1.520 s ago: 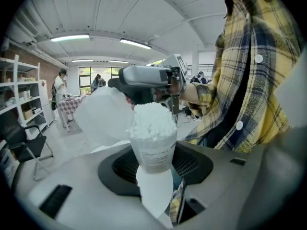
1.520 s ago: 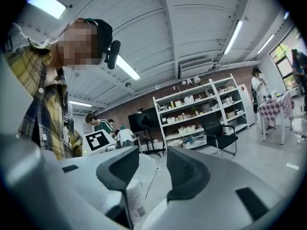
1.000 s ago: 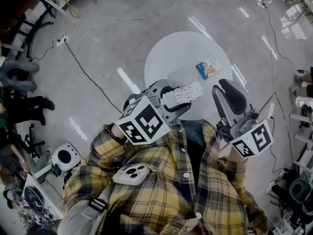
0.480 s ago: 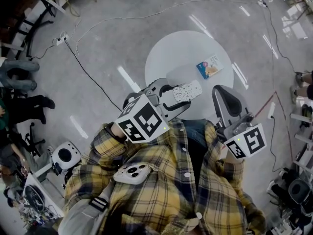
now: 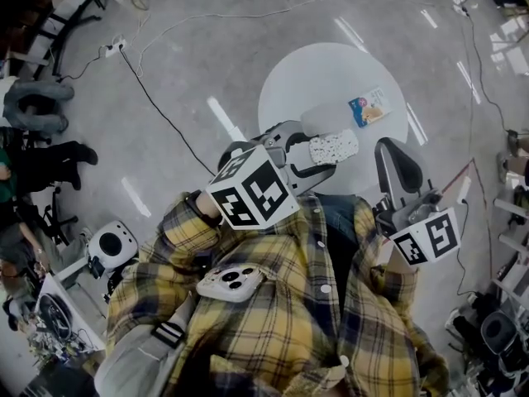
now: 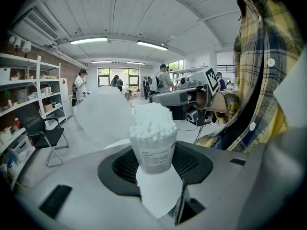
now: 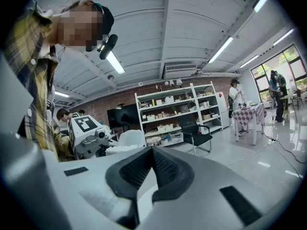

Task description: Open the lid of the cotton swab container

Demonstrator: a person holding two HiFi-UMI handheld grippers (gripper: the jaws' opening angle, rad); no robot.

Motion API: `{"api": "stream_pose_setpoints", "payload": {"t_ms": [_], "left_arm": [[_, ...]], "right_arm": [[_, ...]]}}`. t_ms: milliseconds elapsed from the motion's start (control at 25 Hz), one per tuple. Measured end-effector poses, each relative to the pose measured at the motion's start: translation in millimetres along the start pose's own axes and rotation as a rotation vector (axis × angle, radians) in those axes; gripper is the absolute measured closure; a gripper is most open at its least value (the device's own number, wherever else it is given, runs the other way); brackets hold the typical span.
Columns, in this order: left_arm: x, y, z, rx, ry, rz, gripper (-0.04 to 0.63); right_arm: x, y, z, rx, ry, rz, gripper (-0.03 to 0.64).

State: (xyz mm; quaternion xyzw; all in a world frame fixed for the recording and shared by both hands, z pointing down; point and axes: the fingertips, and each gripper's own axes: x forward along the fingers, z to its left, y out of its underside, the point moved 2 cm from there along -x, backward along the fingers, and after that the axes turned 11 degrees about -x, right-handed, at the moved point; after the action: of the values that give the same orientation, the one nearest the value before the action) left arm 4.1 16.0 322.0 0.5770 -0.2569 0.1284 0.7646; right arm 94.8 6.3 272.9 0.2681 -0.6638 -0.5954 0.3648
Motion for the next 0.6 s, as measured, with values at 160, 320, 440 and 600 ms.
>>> {"api": "stream_pose_setpoints", "payload": {"t_ms": [160,320,440,600], "left_arm": [[-2.3,2.4,-1.0,0.005,0.001,0.002,0.388],[-2.6,1.3,-0.5,0.009,-0.002,0.003,0.390],[-2.6,0.3,-1.0,0.011,0.000,0.004,0.390],[-6.1,2.5,-2.0,0.013,0.002,0.003,0.390]], "right_arm": [[0.3,0.8,2.5,0.003,-0.005,-0.001,0.600],[0.9,0.8,2.7,0.000,-0.014,0.003,0.600],[0.6,-0.1,2.8,-0.002,-0.018,0.003,0.600],[0.7,-0.3,8.2,-0.003,-0.020,0.000,0.600]]}}
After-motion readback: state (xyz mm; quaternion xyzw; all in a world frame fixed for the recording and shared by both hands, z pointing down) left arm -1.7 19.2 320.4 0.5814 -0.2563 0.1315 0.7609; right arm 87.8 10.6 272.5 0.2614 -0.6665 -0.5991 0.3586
